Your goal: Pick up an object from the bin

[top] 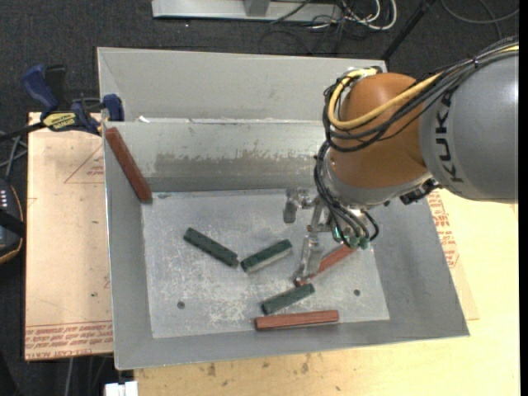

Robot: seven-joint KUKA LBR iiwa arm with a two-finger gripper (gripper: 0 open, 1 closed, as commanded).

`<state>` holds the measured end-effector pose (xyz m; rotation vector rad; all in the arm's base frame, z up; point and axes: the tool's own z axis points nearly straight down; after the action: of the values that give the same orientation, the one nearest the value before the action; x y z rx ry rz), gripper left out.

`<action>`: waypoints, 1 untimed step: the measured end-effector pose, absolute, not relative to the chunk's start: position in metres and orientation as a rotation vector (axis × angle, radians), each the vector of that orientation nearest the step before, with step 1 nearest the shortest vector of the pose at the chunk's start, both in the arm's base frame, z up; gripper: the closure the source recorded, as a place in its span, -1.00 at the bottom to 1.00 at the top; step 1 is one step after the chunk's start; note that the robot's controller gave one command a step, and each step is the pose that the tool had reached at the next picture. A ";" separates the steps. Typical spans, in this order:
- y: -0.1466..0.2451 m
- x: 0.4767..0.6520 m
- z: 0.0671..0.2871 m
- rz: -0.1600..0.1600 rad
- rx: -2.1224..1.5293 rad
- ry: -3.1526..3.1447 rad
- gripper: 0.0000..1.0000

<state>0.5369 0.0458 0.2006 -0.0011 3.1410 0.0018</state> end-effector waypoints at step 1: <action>0.045 0.561 0.157 0.002 -0.104 3.132 -1.00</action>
Offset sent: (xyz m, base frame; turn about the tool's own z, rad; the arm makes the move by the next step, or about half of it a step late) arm -0.0108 -0.0148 -0.1306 -0.0534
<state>0.5614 0.0449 0.1572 -0.1037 3.1316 0.0018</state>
